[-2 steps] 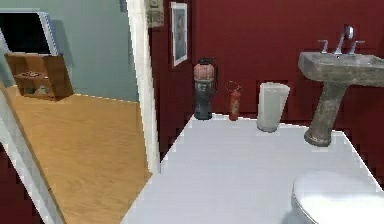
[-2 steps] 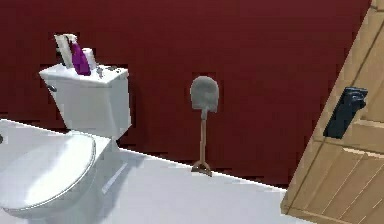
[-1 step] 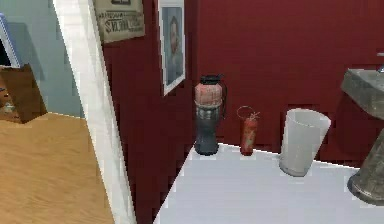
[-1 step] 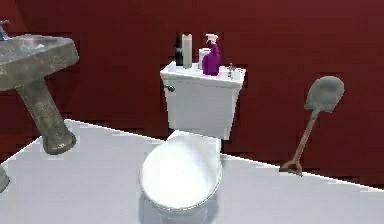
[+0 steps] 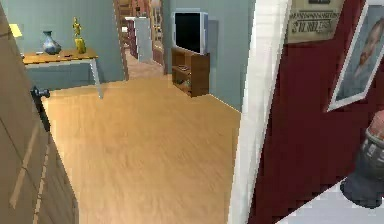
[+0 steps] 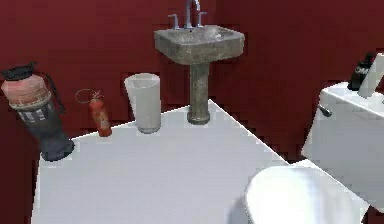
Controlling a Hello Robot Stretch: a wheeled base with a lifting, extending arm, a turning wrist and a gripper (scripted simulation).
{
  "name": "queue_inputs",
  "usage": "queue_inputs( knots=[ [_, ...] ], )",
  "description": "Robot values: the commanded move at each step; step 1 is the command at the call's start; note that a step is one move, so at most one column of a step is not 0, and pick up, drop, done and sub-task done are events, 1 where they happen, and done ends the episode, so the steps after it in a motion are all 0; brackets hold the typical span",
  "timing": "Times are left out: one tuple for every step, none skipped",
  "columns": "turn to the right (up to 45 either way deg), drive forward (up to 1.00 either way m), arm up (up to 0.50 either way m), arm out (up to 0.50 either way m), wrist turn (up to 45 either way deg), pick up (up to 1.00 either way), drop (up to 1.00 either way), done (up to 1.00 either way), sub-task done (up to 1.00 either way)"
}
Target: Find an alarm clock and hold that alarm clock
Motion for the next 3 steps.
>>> queue_inputs(
  knots=[
    [-27.0, 0.00, 0.00, 0.00, 0.0, 0.00, 0.00, 0.00, 0.00],
    [0.0, 0.30, 0.00, 0.00, 0.0, 0.00, 0.00, 0.00, 0.00],
    [15.0, 0.00, 0.00, 0.00, 0.0, 0.00, 0.00, 0.00, 0.00]
  ],
)
